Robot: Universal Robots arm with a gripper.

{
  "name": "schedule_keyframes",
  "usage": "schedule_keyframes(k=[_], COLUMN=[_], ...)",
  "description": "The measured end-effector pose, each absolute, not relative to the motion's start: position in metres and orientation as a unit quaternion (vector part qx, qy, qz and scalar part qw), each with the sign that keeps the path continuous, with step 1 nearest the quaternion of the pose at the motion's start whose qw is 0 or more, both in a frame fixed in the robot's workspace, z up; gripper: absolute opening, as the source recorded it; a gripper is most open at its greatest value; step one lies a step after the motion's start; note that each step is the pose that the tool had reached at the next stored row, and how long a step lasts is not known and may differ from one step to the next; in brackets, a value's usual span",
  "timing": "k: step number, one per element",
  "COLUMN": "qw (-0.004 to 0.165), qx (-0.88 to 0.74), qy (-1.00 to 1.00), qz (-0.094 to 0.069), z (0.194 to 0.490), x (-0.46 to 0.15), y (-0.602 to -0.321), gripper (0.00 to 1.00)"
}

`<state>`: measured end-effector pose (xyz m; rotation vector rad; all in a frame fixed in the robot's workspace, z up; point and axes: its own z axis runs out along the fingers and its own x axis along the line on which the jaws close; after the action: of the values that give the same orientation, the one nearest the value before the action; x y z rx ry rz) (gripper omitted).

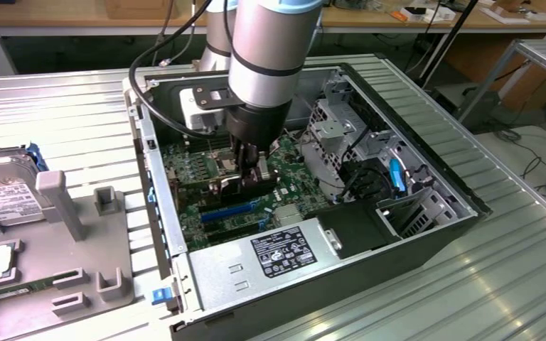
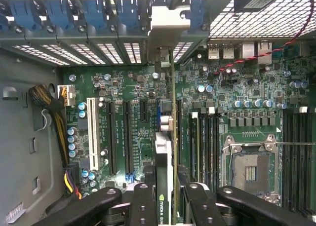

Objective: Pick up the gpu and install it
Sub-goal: 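Insert the gpu into the slot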

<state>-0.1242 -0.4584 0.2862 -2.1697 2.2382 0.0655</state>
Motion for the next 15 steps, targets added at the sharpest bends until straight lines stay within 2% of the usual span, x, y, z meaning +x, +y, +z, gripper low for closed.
schedule_keyframes(k=[15], qw=[0.009], qx=[-0.696], qy=[0.718], qz=[0.024], z=[0.2861], x=[-0.1266], y=[-0.4584], gripper=[0.27])
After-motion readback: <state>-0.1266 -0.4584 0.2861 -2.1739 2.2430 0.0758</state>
